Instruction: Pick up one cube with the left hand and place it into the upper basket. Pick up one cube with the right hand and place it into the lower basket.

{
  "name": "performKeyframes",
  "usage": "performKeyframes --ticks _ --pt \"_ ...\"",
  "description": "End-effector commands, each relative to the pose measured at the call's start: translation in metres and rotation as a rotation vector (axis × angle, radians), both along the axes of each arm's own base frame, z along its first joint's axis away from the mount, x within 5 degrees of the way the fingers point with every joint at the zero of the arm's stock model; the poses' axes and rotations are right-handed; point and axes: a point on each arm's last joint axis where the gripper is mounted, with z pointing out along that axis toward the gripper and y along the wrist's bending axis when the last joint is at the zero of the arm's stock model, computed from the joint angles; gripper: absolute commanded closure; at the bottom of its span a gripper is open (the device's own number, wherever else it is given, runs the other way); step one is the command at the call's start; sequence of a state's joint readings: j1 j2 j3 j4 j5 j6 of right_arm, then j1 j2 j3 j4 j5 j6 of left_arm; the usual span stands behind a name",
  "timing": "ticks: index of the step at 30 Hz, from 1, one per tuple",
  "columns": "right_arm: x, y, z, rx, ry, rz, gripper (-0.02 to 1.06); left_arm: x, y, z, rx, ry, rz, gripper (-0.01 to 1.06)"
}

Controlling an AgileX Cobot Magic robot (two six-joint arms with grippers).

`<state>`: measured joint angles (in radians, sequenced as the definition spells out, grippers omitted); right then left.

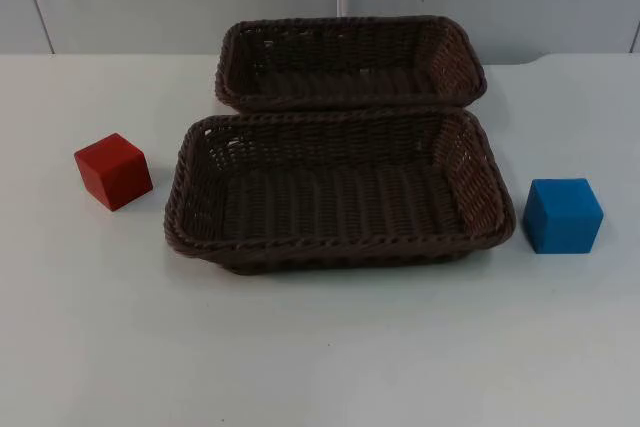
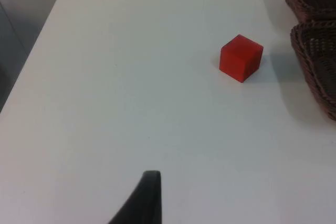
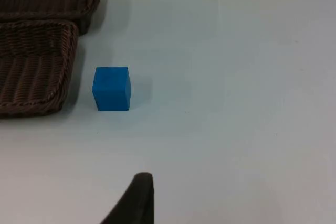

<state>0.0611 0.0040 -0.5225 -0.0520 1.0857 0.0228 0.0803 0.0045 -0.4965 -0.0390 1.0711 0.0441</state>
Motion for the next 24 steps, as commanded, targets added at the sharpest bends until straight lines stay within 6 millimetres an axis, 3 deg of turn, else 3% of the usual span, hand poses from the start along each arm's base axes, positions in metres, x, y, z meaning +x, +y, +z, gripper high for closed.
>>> performKeyframes --ticks 1,24 --pt "0.0005 -0.0009 -0.0012 -0.019 -0.006 -0.008 -0.01 -0.0006 0.0002 -0.0008 -0.002 0.000 0.004 0.00" --pt "0.0005 -0.0018 -0.0012 -0.031 -0.006 -0.014 -0.01 -0.0006 0.0002 -0.0008 -0.002 0.000 0.004 0.00"
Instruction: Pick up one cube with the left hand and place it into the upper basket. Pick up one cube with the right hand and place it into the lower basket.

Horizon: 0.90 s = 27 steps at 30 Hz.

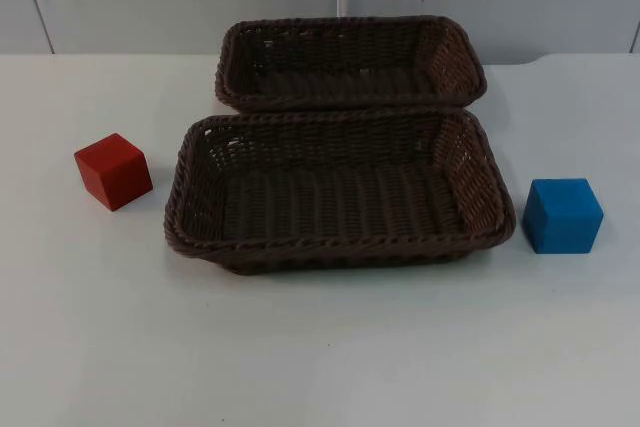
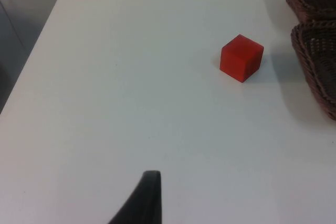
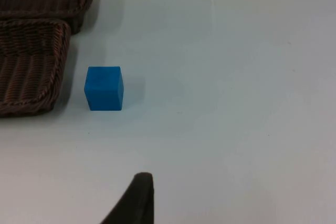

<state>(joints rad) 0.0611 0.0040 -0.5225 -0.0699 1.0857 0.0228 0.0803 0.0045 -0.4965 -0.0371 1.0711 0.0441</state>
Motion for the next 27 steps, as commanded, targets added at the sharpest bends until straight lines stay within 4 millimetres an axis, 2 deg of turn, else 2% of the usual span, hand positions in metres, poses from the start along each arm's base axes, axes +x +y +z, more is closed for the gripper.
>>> performKeyframes --ticks 1,27 --pt "0.0005 -0.0004 -0.0012 -0.016 -0.005 -0.004 -0.01 -0.0006 0.0000 -0.0008 -0.004 0.000 0.003 0.00" --pt "0.0005 -0.0004 -0.0012 -0.016 -0.005 -0.004 -0.01 -0.0006 0.0000 -0.0008 -0.004 0.000 0.003 0.00"
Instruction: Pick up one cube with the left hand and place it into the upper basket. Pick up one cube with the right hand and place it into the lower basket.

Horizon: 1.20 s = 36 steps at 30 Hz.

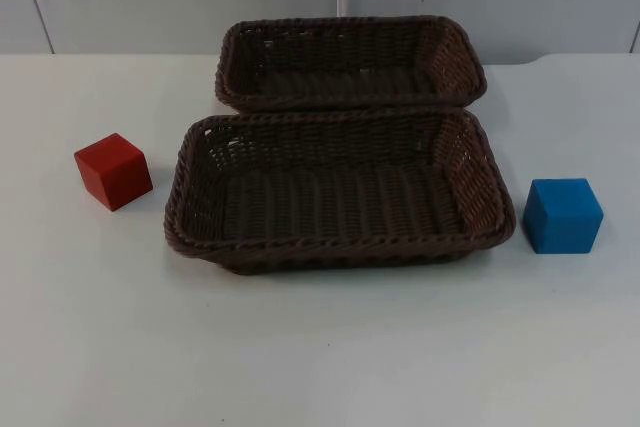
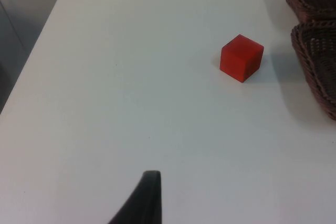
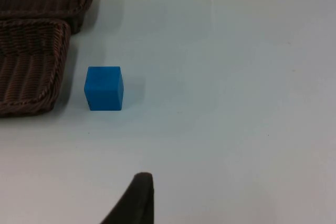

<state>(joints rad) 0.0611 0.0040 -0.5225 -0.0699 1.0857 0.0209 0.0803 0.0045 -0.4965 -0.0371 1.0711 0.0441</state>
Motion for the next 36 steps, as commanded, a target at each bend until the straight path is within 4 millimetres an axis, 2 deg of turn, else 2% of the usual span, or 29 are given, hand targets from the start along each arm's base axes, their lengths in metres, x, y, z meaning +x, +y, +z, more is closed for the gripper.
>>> performKeyframes --ticks 1,22,26,36 --pt "0.001 0.000 -0.001 -0.014 -0.005 -0.004 -0.01 -0.001 0.000 -0.001 -0.004 0.000 0.003 0.00" --pt "0.001 0.000 -0.001 -0.014 -0.005 -0.004 -0.01 0.000 0.000 -0.001 -0.007 0.005 0.001 0.00" --pt "0.001 0.000 -0.001 -0.014 -0.005 -0.004 -0.01 0.008 0.000 0.001 -0.011 0.047 0.001 0.00" --pt "0.001 0.000 -0.001 -0.014 -0.005 -0.003 -0.01 0.034 0.001 0.026 -0.026 0.016 -0.008 0.00"
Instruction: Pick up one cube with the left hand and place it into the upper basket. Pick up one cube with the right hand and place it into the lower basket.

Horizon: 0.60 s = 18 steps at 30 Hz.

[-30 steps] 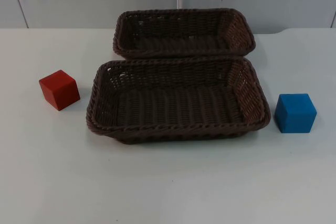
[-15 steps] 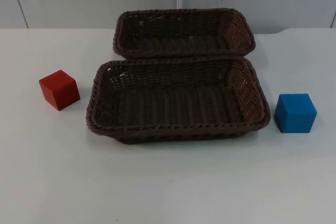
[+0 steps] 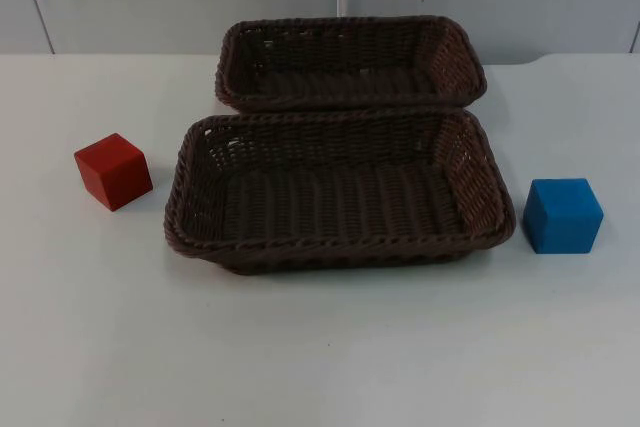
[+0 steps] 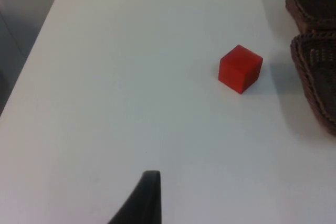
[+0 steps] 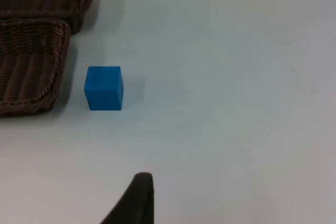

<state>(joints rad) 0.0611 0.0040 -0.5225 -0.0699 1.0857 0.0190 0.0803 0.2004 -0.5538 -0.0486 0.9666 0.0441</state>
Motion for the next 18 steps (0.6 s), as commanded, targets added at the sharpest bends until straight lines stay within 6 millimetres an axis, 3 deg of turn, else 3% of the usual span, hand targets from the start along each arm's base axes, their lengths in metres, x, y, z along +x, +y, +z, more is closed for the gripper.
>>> performKeyframes --ticks 1,18 --pt "0.001 0.000 -0.001 -0.013 -0.005 -0.003 -0.01 0.005 -0.001 0.006 -0.014 -0.015 -0.006 0.00" --pt "0.001 0.000 -0.001 -0.013 -0.005 -0.003 -0.01 0.045 -0.006 0.010 -0.106 0.023 -0.066 0.00"
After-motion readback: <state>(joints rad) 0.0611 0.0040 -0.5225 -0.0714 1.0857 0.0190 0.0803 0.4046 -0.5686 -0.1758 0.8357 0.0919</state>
